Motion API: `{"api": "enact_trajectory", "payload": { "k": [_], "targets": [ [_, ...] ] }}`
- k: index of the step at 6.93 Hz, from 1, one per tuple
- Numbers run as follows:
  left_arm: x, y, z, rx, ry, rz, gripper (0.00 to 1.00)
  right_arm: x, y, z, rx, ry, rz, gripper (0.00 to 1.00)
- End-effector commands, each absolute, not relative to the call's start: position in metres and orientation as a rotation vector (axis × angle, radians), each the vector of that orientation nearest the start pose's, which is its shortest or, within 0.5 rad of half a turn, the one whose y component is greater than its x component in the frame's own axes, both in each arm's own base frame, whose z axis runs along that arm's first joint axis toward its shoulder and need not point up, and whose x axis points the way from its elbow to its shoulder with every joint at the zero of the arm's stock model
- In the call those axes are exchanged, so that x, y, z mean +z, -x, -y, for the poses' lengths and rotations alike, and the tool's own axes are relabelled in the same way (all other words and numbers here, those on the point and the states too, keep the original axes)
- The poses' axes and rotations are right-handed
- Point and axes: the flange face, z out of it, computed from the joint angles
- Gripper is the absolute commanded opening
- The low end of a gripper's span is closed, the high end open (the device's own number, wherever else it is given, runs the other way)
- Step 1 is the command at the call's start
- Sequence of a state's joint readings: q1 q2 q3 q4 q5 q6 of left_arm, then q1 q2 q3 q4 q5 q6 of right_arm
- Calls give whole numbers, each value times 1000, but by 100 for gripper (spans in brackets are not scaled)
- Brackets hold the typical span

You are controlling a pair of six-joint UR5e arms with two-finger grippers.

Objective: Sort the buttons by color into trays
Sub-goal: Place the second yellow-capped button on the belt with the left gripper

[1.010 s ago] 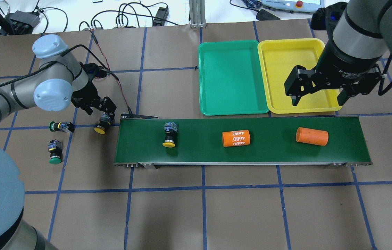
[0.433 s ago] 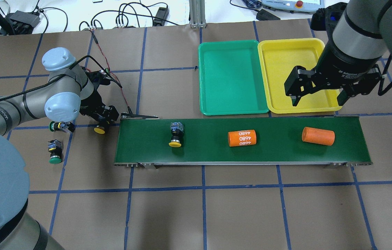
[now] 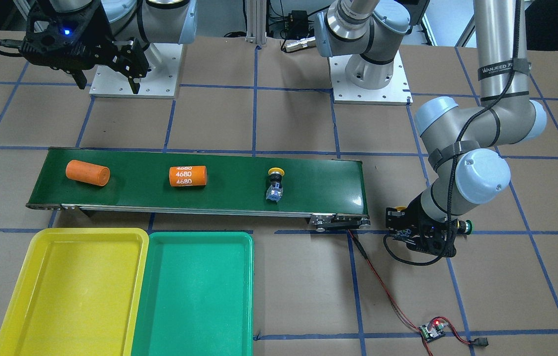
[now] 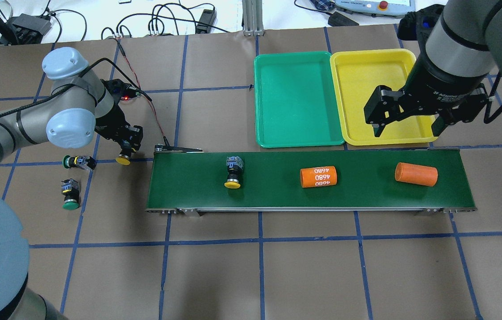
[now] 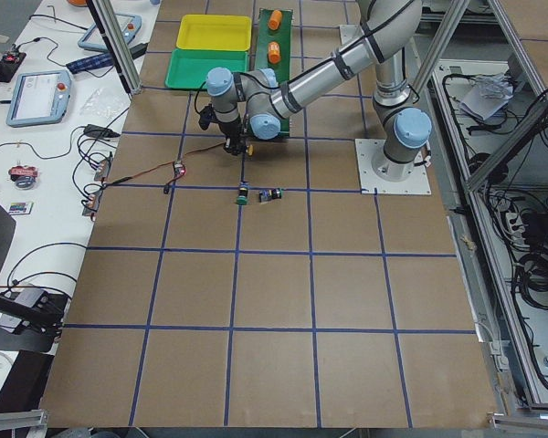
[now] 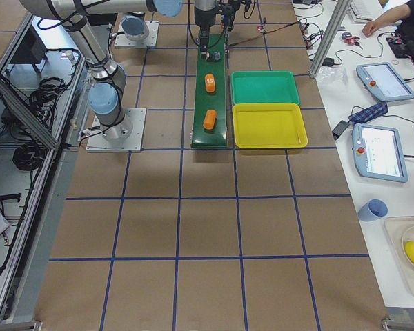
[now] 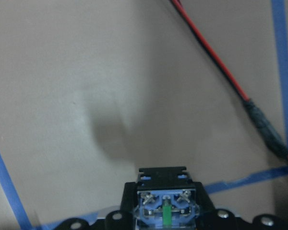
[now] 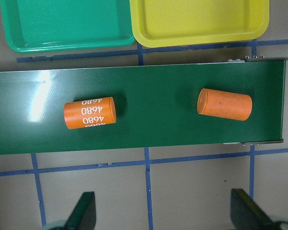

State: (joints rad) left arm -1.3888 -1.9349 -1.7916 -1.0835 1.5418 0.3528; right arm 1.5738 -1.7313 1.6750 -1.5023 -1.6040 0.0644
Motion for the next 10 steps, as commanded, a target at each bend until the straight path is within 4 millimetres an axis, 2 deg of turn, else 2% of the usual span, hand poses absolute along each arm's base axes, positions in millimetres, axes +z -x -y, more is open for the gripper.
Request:
{"api": "enact_trajectory", "payload": {
  "k": [1, 2, 3, 4, 5, 6, 7, 8, 9, 10],
  "targets": [
    [269, 88, 545, 230, -157, -3223, 0, 503, -131, 422, 20, -97, -3173, 100],
    [269, 134, 526, 229, -169, -3206, 0, 505, -132, 423, -1, -97, -3171, 100],
    [262, 151, 519, 257, -173, -3200, 0, 505, -132, 423, -4, -100, -3169, 100],
    [250, 158, 518, 293, -84, -3195, 0, 505, -132, 424, -9, -97, -3168, 100],
    [250, 179, 509, 298, -117, -3186, 0, 504, -132, 424, 1, -97, -3171, 100],
    [242, 189, 509, 294, -149, -3184, 0, 503, -131, 424, 5, -100, -3172, 100],
    [245, 189, 515, 223, -152, -3185, 99, 503, -131, 424, 6, -97, -3172, 100],
    [265, 188, 516, 176, -149, -3190, 100, 500, -130, 427, 15, -107, -3172, 100],
    [281, 174, 518, 194, -117, -3190, 100, 498, -127, 430, 18, -116, -3170, 100],
    [307, 125, 530, 176, -56, -3144, 100, 494, -123, 434, 33, -128, -3172, 100]
  ]
}}
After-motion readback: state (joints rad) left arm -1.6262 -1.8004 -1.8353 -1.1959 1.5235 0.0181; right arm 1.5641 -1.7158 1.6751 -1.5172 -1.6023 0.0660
